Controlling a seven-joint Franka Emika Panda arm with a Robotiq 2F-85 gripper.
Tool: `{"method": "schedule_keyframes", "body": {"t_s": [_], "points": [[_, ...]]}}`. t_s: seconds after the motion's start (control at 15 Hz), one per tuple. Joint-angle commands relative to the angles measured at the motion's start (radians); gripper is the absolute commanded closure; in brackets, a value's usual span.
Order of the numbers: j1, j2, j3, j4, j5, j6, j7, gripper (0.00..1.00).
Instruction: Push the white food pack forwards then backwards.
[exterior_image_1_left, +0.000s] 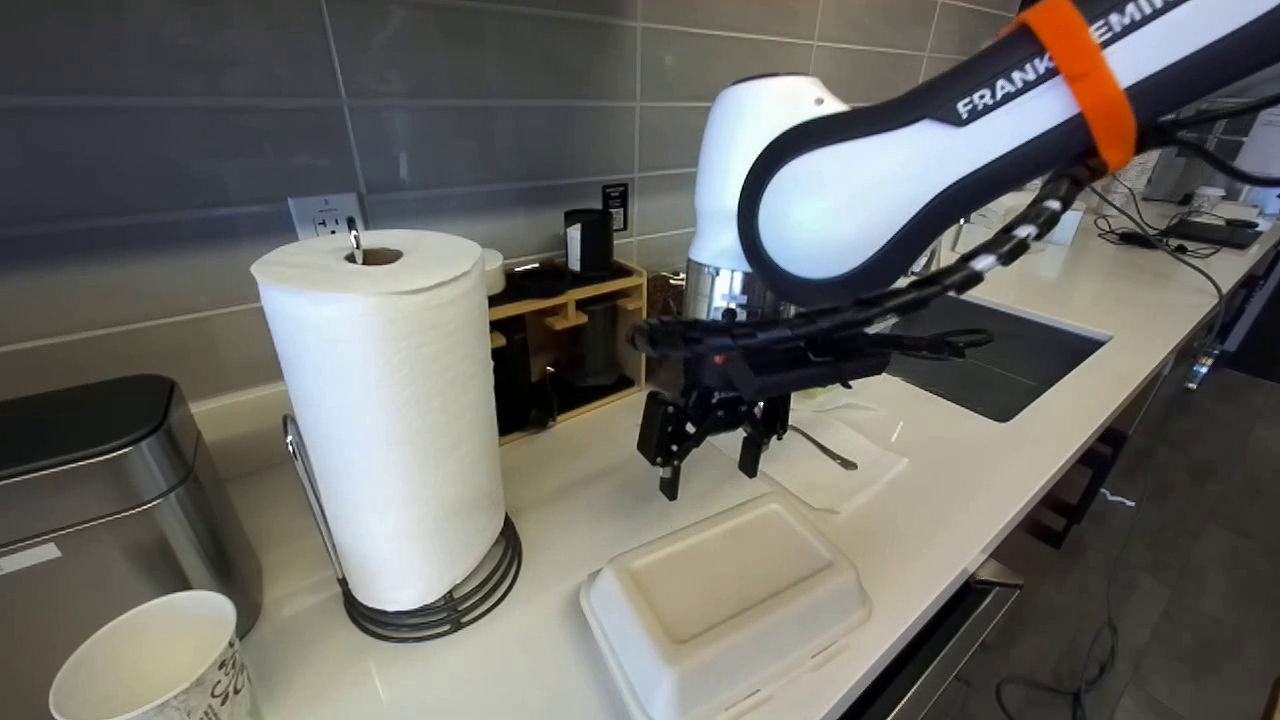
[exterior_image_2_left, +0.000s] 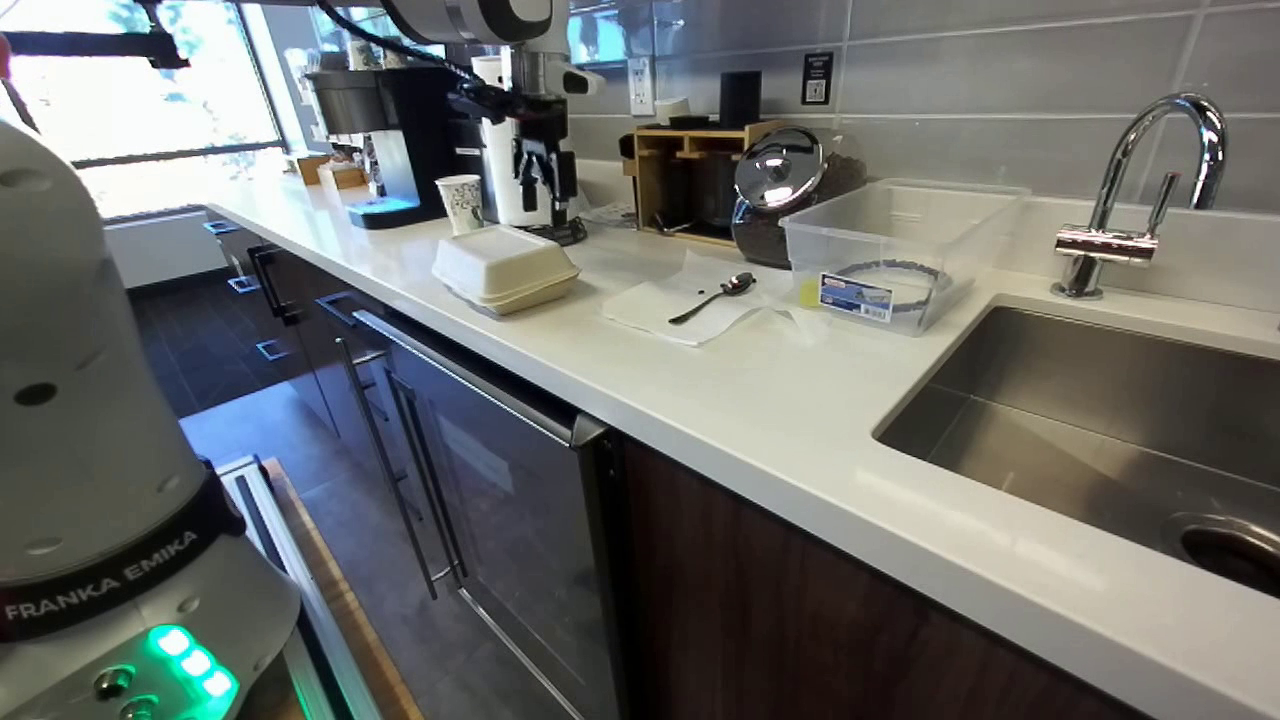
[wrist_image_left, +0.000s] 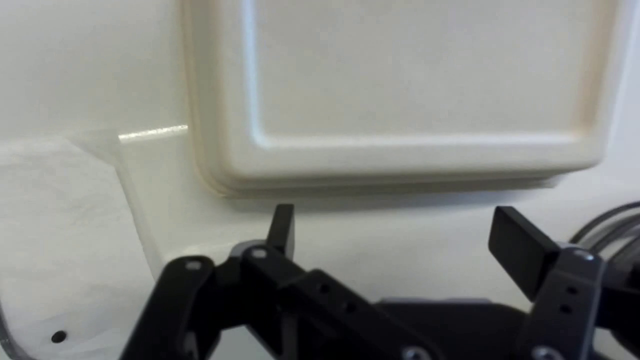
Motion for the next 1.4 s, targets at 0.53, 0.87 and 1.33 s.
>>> {"method": "schedule_keyframes", "body": {"t_s": [0.53,0.87,1.33], "points": [[-0.001,-0.216,0.079,-0.062,0.275,-0.309,0.271,0.0],[0.0,-0.21,0.085,-0.118,0.367,-0.387,0.179,0.0],[-0.007,-0.161,0.084,-0.149,0.31,-0.447,-0.104,0.0]]}}
